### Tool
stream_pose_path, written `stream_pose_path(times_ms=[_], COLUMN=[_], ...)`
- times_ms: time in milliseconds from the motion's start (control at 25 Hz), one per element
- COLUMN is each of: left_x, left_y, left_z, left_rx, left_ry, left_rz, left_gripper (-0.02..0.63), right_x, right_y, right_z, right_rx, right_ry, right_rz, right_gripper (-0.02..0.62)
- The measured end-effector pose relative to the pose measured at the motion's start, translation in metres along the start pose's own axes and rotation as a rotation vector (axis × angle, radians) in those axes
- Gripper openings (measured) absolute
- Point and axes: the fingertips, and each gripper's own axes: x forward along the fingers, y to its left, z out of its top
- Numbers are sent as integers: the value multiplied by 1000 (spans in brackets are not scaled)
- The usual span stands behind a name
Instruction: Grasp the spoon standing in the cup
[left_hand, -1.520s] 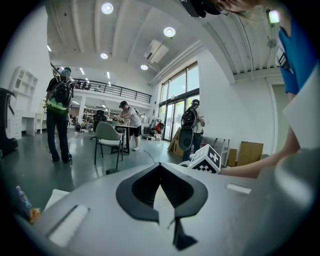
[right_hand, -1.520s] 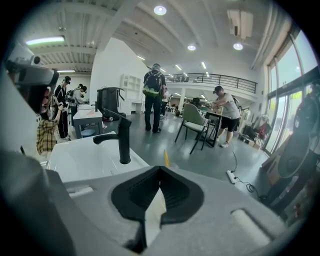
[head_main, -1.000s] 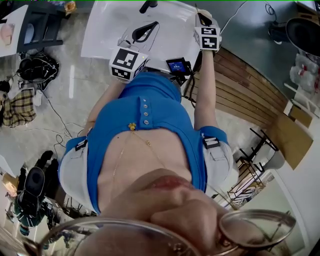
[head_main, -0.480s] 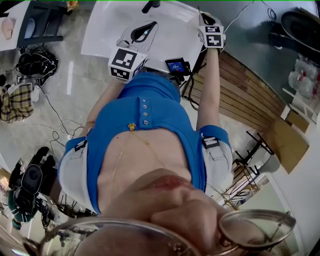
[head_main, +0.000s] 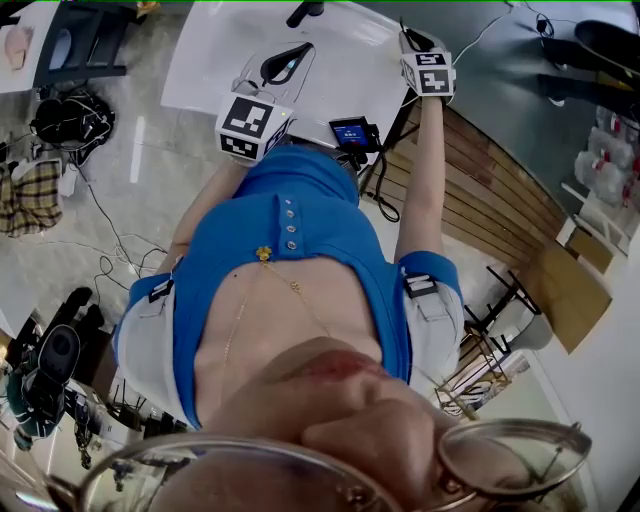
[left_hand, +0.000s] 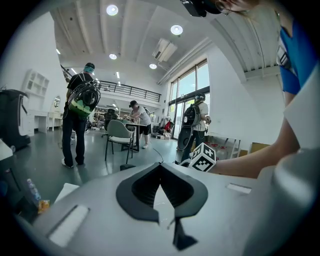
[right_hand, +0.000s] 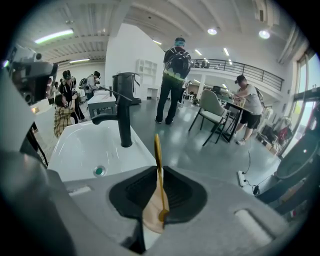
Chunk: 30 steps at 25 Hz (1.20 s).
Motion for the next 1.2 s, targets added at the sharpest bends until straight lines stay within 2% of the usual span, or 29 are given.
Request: stream_pose_path(times_ms=[360,640,840,960,1200], left_x=[-2,-3,-2,-3,-2], left_y=[-6,-2,-4,-4,-8], left_z=[0,-1,-2,-4,-3], left_rx=[1,1,1,2,5], left_ry=[1,2,4,5,2], left_rz=[4,12,13,9,3], left_gripper=[0,0,0,0,0], right_x=[1,10,8,10,6], right_y=[6,8,7,5,1], right_z=[0,-1,-1,-1,-4], right_rx=[-38,-45,-41,-41,-45], right_ry=[19,31,24,16,17], right_rz=[86,91,105,100,91], right_gripper=[78,78,71,32,23])
